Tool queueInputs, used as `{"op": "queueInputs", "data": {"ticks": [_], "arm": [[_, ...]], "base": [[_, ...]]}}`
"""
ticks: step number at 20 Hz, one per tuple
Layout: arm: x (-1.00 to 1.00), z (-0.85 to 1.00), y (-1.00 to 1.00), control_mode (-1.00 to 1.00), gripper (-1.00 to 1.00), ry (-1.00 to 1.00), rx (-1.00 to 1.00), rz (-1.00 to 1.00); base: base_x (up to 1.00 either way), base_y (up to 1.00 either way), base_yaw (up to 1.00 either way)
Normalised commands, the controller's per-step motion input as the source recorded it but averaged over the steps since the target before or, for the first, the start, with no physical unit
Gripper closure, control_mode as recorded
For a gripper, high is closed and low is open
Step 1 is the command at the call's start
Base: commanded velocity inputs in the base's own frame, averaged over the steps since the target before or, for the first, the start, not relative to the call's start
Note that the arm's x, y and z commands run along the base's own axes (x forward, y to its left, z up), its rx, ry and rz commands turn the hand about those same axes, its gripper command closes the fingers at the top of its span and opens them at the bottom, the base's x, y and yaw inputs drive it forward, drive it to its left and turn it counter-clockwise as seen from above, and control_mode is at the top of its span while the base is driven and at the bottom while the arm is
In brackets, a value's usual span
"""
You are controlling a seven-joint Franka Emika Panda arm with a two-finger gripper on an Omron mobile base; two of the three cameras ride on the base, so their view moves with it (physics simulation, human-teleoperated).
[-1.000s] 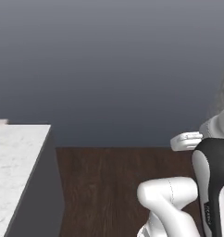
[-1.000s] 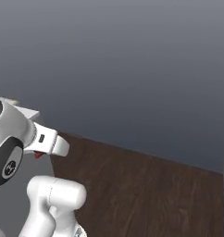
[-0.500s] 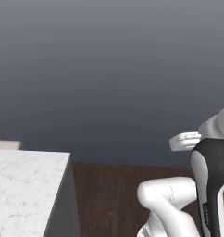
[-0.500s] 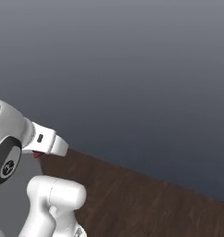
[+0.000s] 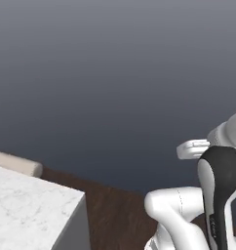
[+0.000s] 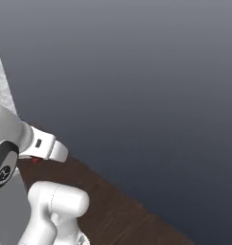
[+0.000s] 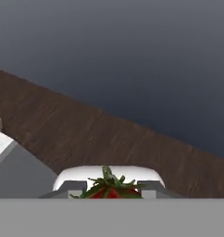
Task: Take the strawberry from the fridge and place it on top of the pancake, located on the dining counter.
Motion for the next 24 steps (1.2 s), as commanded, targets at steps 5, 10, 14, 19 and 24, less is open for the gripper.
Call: {"op": "queueInputs", "data": {"ticks": [5,10,14,19,24], "arm": [[0.0,0.0,0.0,1.0,1.0,0.0,0.0,0.0],[0.0,0.0,0.0,1.0,1.0,0.0,0.0,0.0],[0.0,0.0,0.0,1.0,1.0,0.0,0.0,0.0],[0.0,0.0,0.0,1.0,1.0,0.0,0.0,0.0],[0.0,0.0,0.0,1.0,1.0,0.0,0.0,0.0]], "base": [[0.68,-0.45,0.81],[0.6,-0.39,0.79],[0.68,-0.29,0.74],[0.87,-0.49,0.6],[0.56,-0.9,0.43]]}}
